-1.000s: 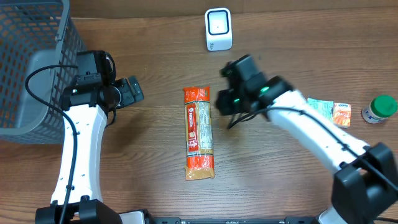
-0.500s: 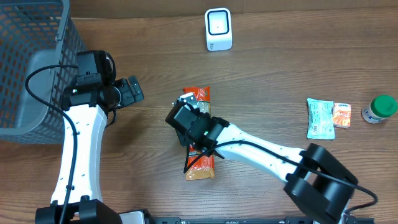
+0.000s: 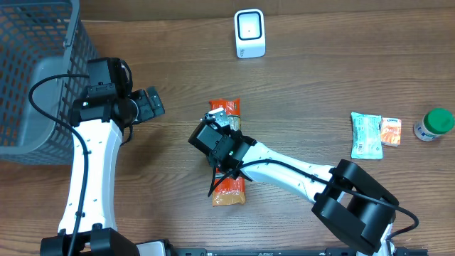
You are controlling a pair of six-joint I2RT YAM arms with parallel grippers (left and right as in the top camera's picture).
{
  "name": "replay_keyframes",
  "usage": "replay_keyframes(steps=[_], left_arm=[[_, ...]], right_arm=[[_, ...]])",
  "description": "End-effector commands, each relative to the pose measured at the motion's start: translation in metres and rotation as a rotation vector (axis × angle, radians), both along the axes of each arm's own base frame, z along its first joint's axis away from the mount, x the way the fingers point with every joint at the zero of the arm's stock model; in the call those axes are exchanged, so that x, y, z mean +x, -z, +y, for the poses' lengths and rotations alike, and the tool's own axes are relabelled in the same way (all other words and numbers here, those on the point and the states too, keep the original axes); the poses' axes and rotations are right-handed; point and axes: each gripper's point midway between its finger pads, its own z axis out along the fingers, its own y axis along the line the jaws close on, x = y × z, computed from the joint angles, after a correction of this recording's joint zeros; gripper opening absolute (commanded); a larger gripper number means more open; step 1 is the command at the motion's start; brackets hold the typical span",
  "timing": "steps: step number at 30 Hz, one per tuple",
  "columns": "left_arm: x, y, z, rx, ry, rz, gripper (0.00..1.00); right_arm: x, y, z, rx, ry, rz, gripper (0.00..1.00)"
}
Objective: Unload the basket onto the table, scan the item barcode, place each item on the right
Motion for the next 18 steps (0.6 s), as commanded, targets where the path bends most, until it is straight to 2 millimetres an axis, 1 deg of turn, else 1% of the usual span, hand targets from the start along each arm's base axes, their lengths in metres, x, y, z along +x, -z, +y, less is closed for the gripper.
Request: replay_keyframes(steps=[1, 10, 15, 17, 18], left_arm=[[0.001, -0.002, -0.001, 0.002, 0.014, -0.005, 1.00], [0.001, -0.002, -0.001, 0.002, 0.014, -0.005, 1.00], [0.001, -0.002, -0.001, 0.002, 0.014, -0.005, 1.00], [0.001, -0.002, -0.001, 0.002, 0.014, -0.005, 1.00], [0.001, -0.002, -0.001, 0.002, 0.014, -0.005, 1.00]], right_arm=[[-0.003, 0.006, 0.004, 0.011, -0.008, 0.026, 0.33], [-0.005, 0.021, -0.001, -0.008, -0.007, 0.036, 0.33], [-0.006, 0.033, -0.002, -0.029, -0.006, 0.050, 0.34], [-0.007, 0.038, -0.003, -0.037, -0.006, 0.056, 0.33], [-0.007, 0.038, -0.003, -0.039, -0.006, 0.057, 0.31]])
